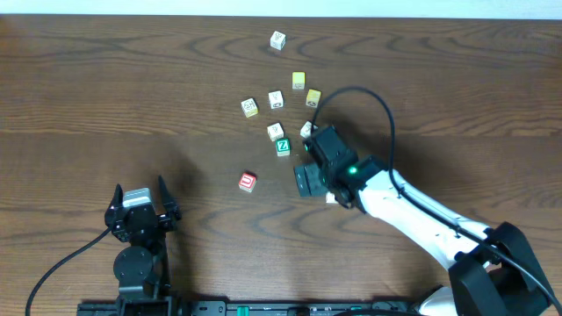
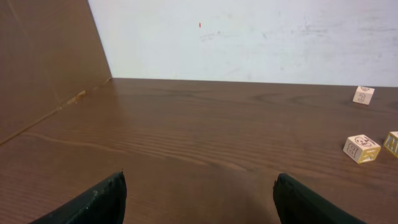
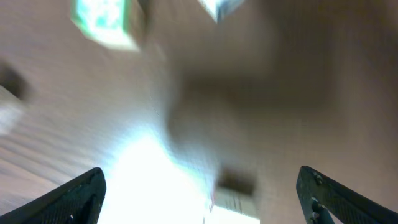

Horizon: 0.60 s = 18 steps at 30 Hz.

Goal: Lift 4 blocks
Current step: 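Set the J block down and open the right gripper, then move the right gripper to the umbrella block and grasp it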

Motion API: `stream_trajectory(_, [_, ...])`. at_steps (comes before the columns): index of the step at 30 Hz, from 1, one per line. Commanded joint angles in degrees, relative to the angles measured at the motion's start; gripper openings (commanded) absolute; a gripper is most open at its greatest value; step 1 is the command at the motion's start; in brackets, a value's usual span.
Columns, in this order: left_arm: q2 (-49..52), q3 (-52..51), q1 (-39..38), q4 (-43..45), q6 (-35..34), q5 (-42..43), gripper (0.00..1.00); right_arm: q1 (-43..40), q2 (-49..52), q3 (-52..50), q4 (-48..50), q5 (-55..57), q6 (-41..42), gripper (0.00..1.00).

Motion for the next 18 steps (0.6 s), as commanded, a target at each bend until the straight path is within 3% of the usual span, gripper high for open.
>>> stream_trajectory(1, [-0.26,-1.2,0.24,-2.08,0.81,-0.33,0.76,-1.51,0.44,3.52,1.81,0.26,-7.37,0.96])
stream_trajectory(7, [-0.26,-1.2,0.24,-2.08,0.81,-0.33,0.76,-4.22,4.33,5.57,7.45,0.04,-8.5,0.95])
stream_trajectory(18, [-0.26,-1.2,0.24,-2.08,0.81,-0.33,0.76,-8.63,17.57,14.73,7.13,-10.82,-25.46,0.9])
